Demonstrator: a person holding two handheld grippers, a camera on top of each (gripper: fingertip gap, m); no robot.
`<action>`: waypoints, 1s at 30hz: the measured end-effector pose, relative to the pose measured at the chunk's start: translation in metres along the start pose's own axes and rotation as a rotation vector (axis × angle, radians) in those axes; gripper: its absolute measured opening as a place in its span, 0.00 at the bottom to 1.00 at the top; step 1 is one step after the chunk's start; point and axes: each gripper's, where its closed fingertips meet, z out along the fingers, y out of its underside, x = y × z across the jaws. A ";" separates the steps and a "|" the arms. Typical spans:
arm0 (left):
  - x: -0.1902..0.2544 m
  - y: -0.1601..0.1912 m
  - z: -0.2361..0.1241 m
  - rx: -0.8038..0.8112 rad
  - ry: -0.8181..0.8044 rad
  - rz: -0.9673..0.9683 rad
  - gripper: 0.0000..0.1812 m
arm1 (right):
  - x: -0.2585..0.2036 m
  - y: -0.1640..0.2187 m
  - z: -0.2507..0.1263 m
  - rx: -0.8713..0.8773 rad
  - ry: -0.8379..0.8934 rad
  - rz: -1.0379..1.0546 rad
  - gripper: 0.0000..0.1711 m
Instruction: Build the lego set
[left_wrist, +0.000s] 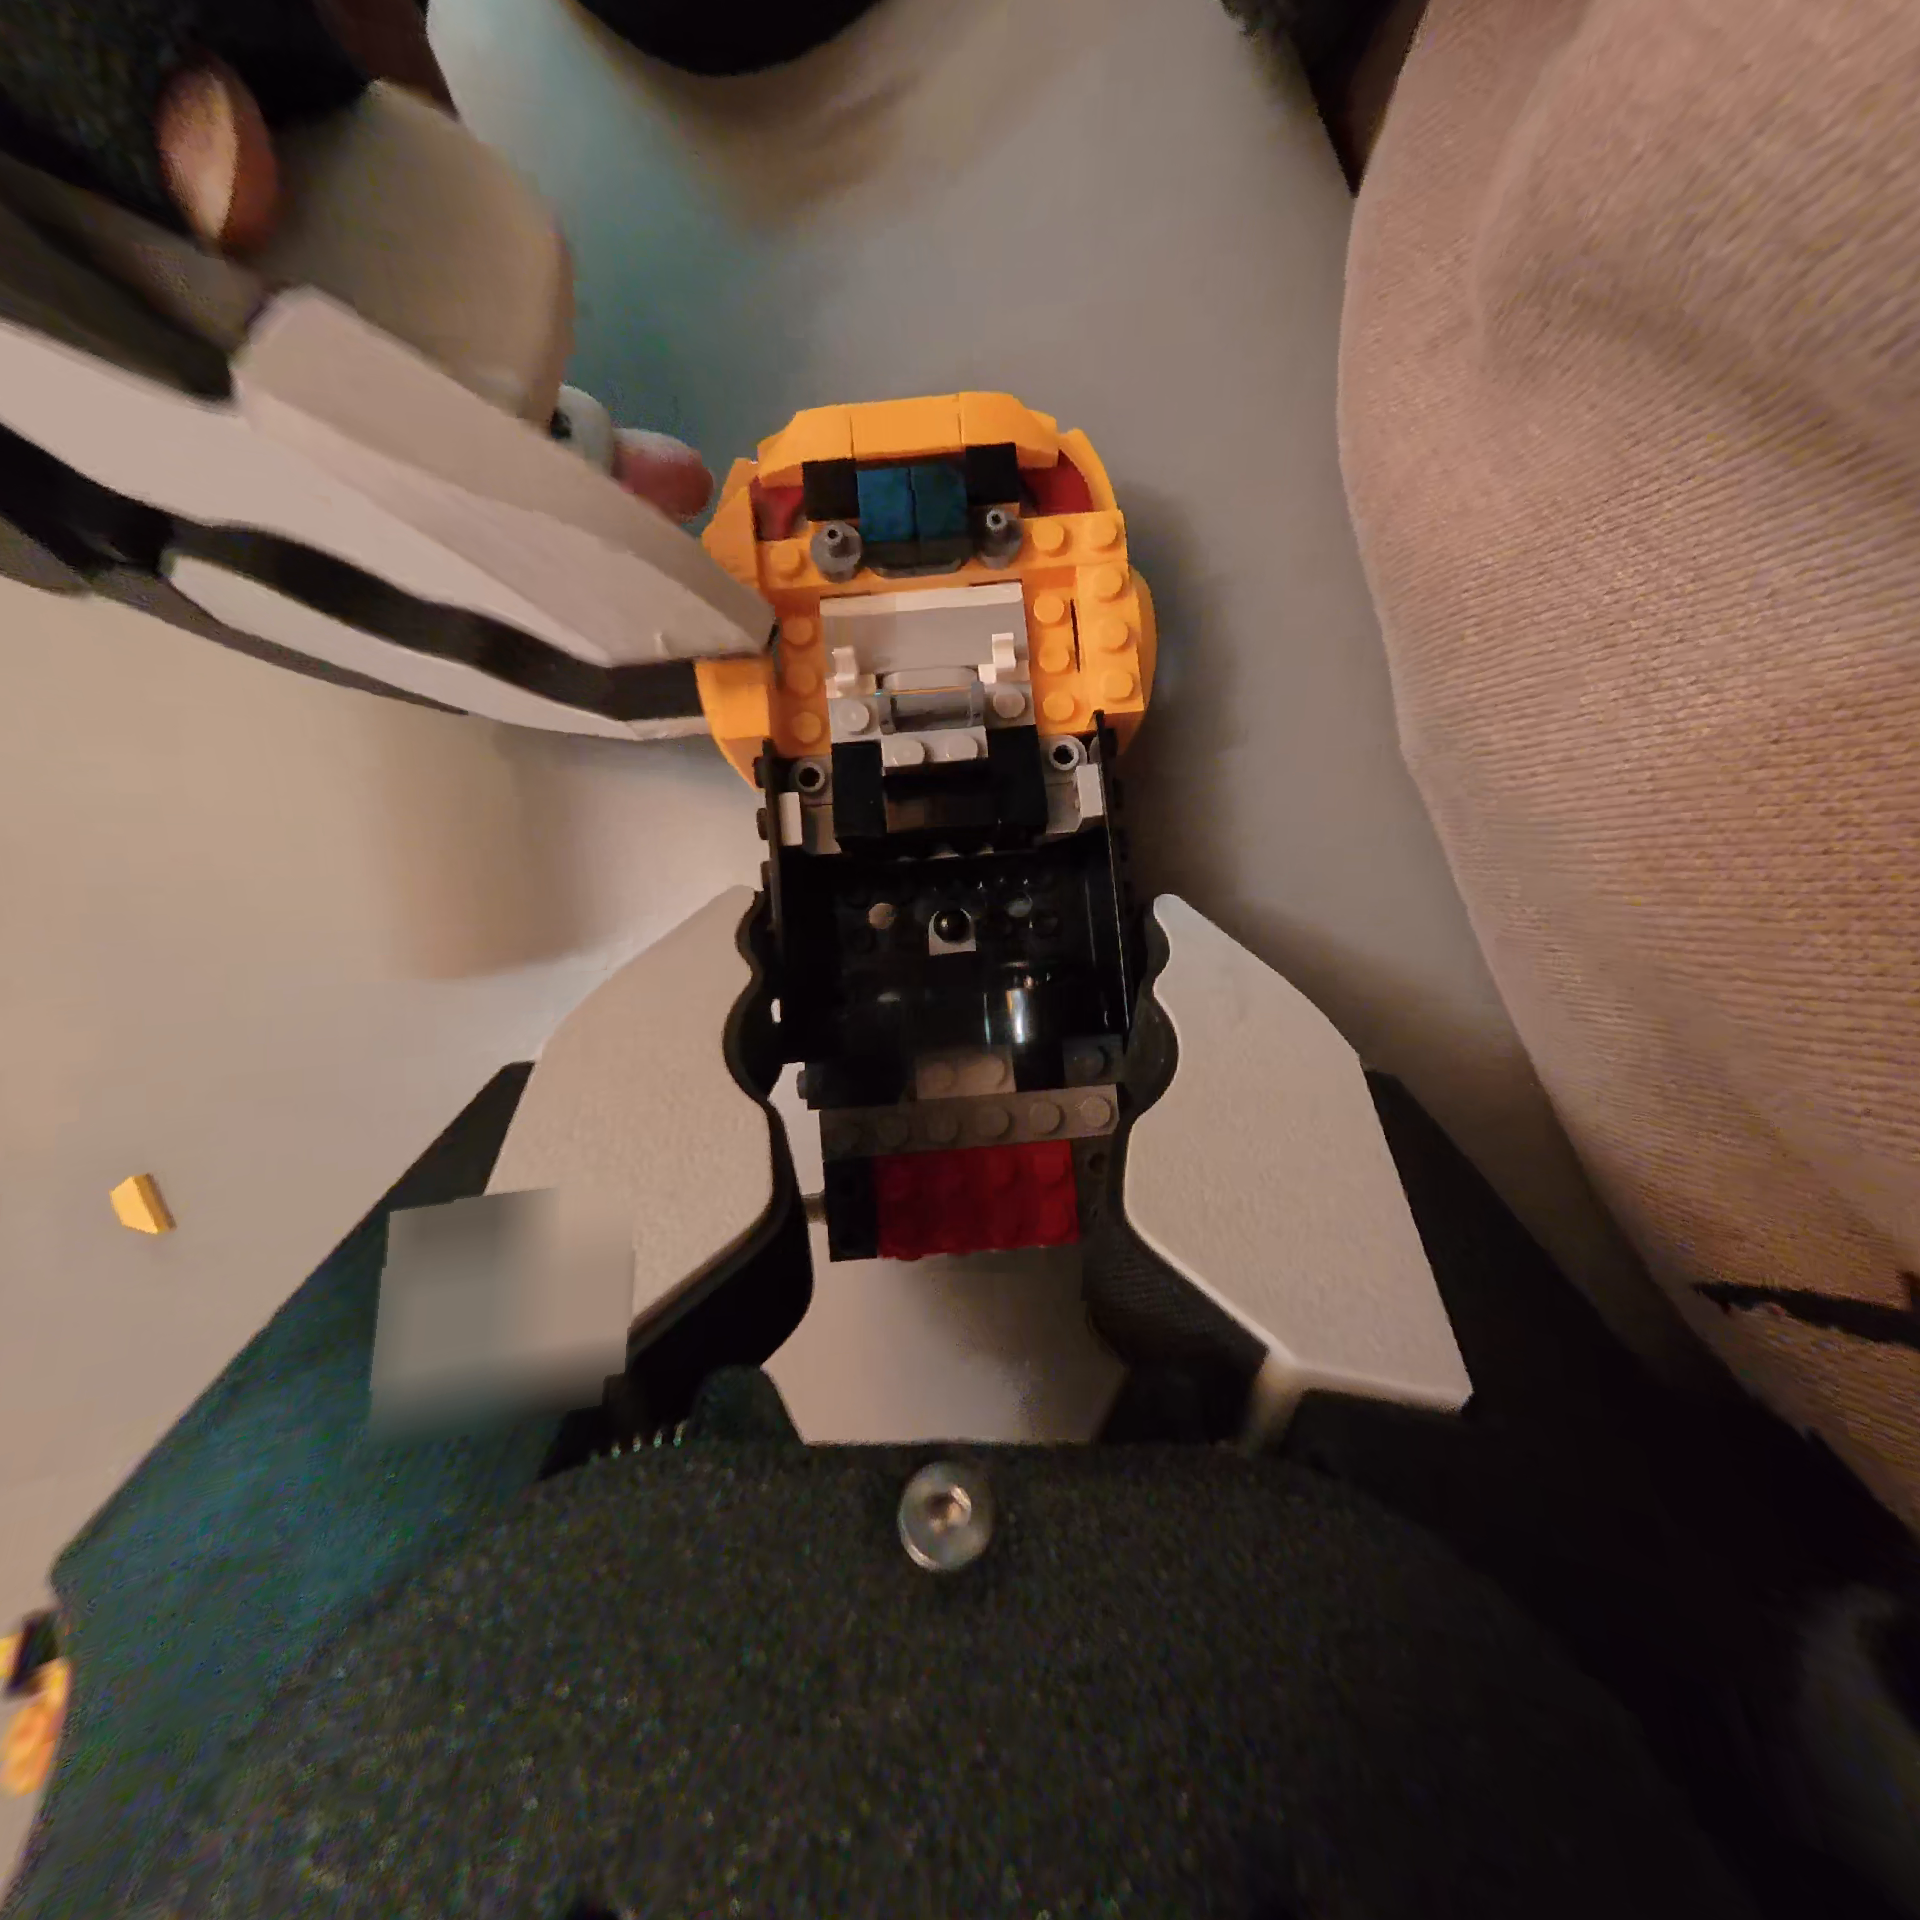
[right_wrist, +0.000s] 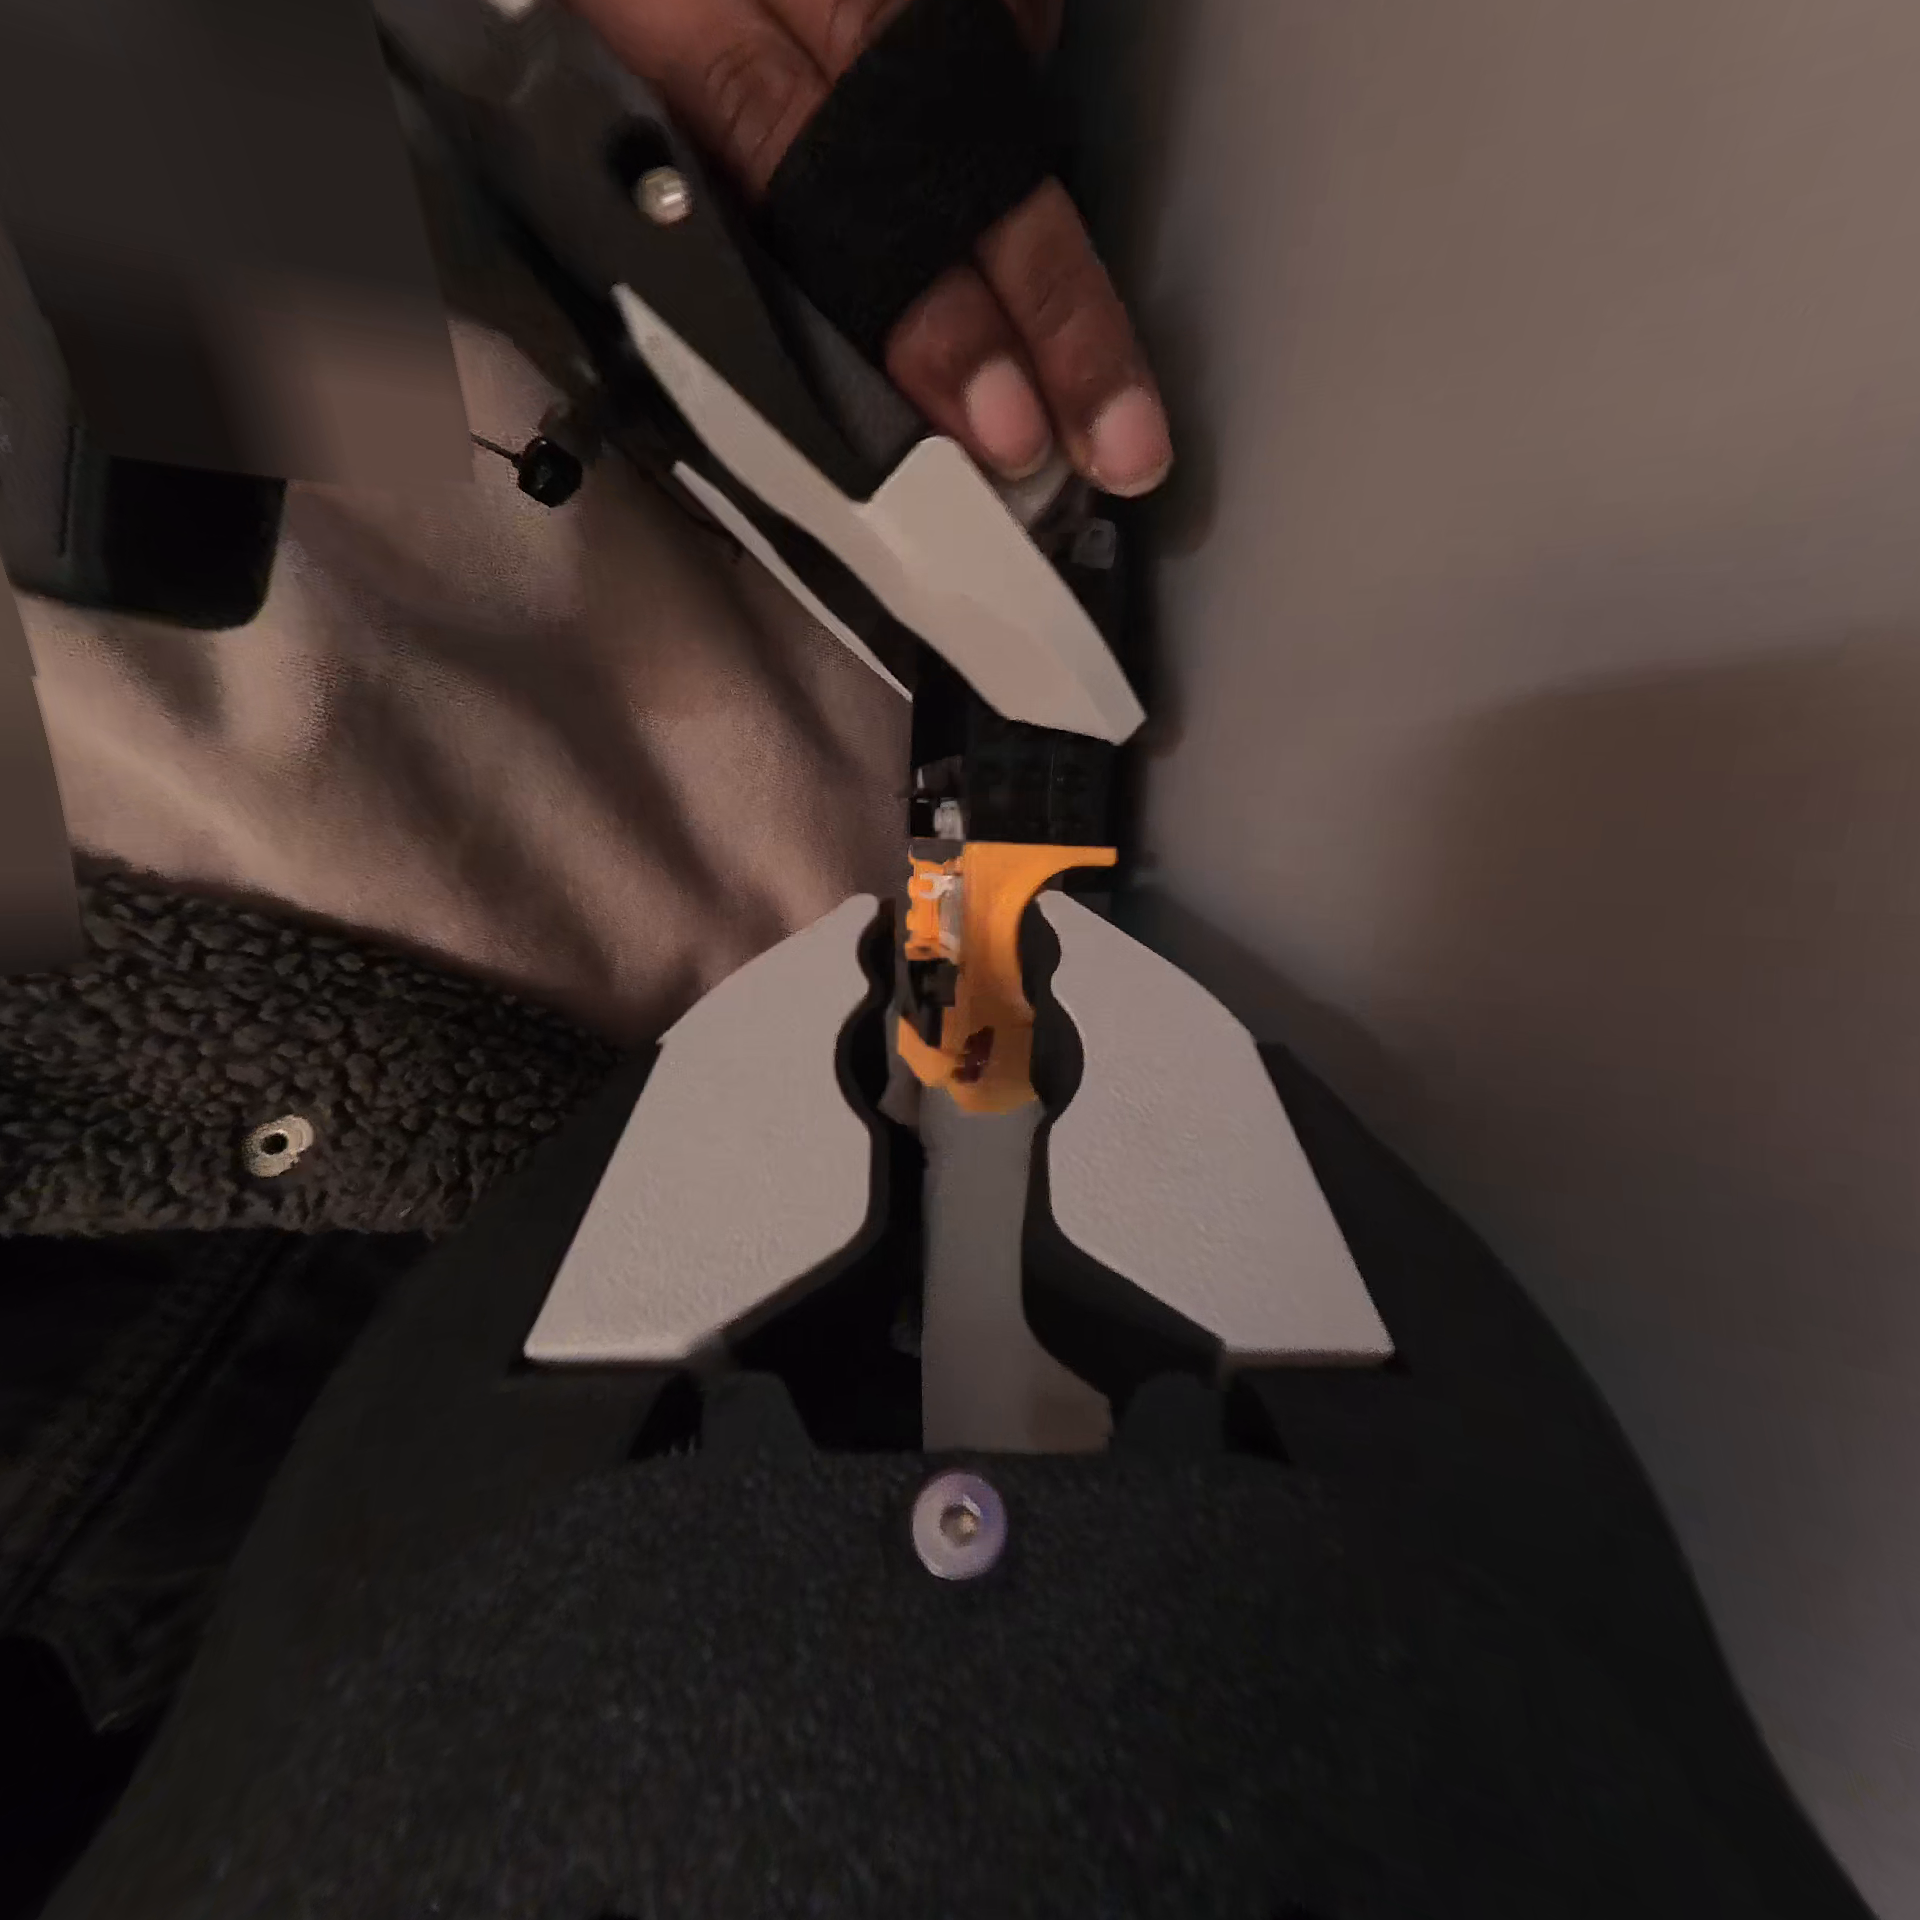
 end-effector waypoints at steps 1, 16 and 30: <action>0.000 0.001 0.000 0.015 0.020 -0.029 0.36 | 0.001 -0.002 -0.004 0.012 0.023 -0.019 0.15; 0.006 -0.022 -0.011 0.287 0.418 -0.497 0.36 | -0.023 -0.013 -0.051 0.387 0.537 -0.508 0.09; 0.019 -0.055 -0.063 0.598 0.796 -0.546 0.36 | -0.047 0.016 -0.026 0.308 0.827 -0.926 0.32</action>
